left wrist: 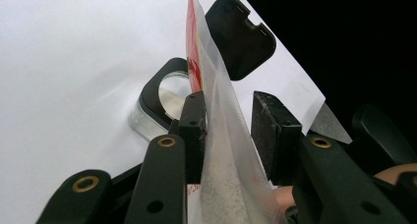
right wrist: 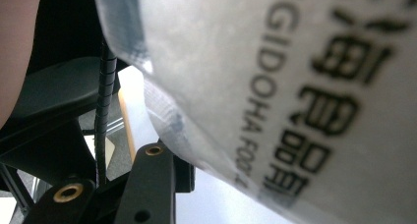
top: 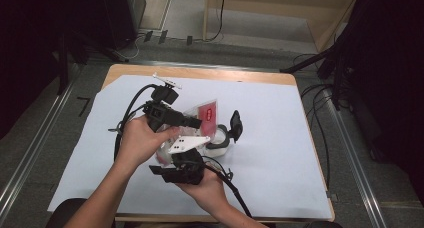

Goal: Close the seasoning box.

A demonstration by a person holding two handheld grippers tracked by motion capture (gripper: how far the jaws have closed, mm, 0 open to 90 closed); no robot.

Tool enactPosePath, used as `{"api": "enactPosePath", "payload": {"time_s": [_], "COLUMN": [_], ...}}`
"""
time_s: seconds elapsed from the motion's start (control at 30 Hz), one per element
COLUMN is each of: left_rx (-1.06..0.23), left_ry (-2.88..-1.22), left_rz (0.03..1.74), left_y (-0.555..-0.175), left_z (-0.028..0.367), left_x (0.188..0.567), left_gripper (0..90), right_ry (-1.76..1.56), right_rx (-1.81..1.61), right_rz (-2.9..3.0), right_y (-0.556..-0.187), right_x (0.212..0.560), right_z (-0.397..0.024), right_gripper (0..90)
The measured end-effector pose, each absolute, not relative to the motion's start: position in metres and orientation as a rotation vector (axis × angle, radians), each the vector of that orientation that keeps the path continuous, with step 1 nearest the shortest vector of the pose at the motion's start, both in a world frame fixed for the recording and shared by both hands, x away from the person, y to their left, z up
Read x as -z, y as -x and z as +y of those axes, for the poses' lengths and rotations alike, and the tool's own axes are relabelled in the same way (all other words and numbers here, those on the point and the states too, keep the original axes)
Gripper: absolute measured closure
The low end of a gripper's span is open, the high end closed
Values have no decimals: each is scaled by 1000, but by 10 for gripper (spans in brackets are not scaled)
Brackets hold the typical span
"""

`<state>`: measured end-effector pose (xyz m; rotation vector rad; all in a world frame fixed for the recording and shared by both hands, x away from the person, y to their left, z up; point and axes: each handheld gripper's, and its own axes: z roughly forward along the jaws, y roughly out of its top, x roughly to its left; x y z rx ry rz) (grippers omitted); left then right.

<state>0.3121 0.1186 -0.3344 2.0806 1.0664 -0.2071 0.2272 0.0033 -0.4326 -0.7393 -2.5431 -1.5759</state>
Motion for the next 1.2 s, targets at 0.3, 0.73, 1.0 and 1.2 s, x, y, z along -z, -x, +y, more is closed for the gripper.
{"api": "enactPosePath", "payload": {"time_s": [0.3,0.73,1.0,1.2], "left_rx": [210,207,210,209], "left_ry": [-2078,-2082,-2082,-2083], "left_rz": [1070,1071,1067,1068], "left_y": [-311,-311,-311,-311], "left_z": [118,117,117,117], "left_x": [334,334,334,334], "left_gripper": [670,674,676,674], "right_ry": [743,741,743,744], "right_rx": [1575,1581,1582,1582], "right_rz": [-2531,-2531,-2530,-2531], "right_y": [-227,-227,-227,-227], "right_x": [432,433,433,433], "right_z": [3,3,3,2], "right_gripper": [633,633,633,633]}}
